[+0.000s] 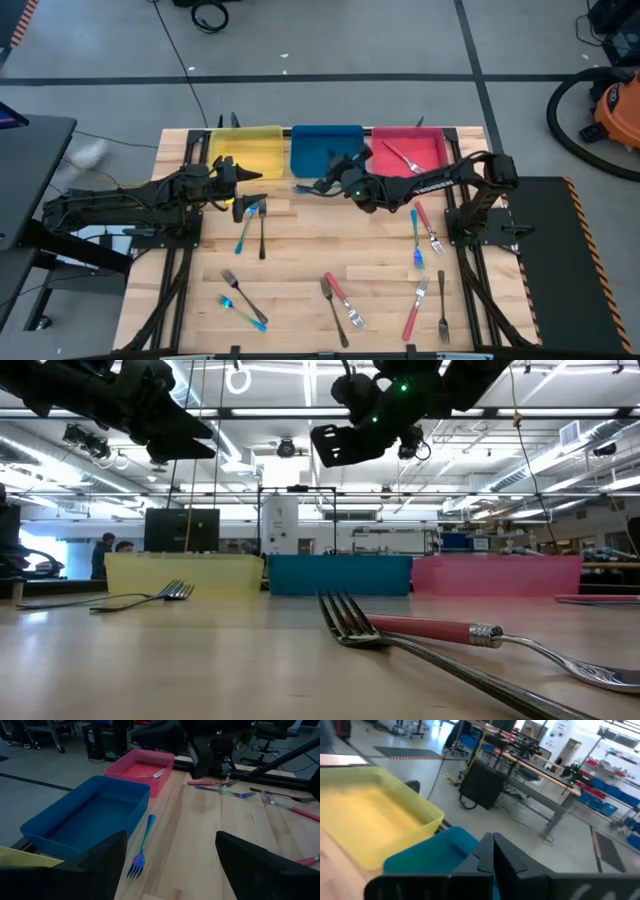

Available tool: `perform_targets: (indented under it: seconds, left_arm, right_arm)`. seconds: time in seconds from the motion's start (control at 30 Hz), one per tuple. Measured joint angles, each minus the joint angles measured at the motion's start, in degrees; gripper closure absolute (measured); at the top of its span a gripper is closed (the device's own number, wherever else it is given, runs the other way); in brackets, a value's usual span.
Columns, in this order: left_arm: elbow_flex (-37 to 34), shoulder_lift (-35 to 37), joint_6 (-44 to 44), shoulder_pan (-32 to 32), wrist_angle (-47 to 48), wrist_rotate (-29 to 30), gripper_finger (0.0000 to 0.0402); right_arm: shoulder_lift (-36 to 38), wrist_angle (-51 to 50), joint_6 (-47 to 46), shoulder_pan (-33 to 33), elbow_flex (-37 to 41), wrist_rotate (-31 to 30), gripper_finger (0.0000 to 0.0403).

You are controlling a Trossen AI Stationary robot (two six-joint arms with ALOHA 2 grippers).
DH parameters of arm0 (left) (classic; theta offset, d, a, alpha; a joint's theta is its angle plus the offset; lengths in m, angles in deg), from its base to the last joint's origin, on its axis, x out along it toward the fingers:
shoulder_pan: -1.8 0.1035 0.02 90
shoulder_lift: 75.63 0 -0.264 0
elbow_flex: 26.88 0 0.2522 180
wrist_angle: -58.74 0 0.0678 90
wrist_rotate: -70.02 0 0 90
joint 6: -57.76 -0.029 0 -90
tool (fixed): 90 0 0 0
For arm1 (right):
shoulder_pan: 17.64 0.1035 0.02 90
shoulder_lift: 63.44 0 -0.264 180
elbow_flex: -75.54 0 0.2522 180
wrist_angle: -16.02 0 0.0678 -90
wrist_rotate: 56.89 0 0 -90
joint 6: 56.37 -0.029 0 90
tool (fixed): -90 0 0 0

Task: Sort silverware by color (type)
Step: Put the middle top blue fork into the blue bin

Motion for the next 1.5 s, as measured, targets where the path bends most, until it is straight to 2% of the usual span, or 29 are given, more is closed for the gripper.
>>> perform_targets:
  seconds: [0.13,0.33,0.57,0.7,0.83,0.93,1.2,1.33,1.5]
  left_arm:
    - [0.0,0.0,-0.2,0.0,0.0,0.0,0.0095]
    - [0.0,0.0,-0.2,0.0,0.0,0.0,0.0095]
    - [0.0,0.0,-0.3,0.0,0.0,0.0,0.0095]
    - [0.0,0.0,-0.4,0.0,0.0,0.0,0.0095]
    - [0.0,0.0,-0.4,0.0,0.0,0.0,0.0095]
    - [0.0,0.0,-0.4,0.0,0.0,0.0,0.0095]
    - [0.0,0.0,-0.4,0.0,-0.7,0.0,0.0095]
    - [0.0,0.0,-0.4,0.0,-0.6,0.0,0.0095]
    - [0.0,0.0,-0.4,0.2,-0.6,0.0,0.0095]
  right_arm:
    - [0.0,0.2,0.0,1.2,0.0,3.0,0.038]
    - [0.0,0.2,-0.4,1.6,0.0,3.6,0.0364]
    - [0.0,-0.7,-0.4,2.0,0.0,11.5,0.0321]
    - [0.0,-6.1,-0.3,1.9,0.0,14.9,0.0289]
    - [0.0,-13.5,-0.6,1.9,0.0,15.4,0.0262]
    - [0.0,-15.4,-0.6,1.6,0.0,16.8,0.0247]
    - [-1.0,-11.9,-7.4,-0.5,0.0,32.4,0.0239]
    - [-3.7,-8.8,-4.3,-0.2,0.1,34.0,0.024]
    - [-9.8,1.0,3.4,1.2,0.0,34.7,0.024]
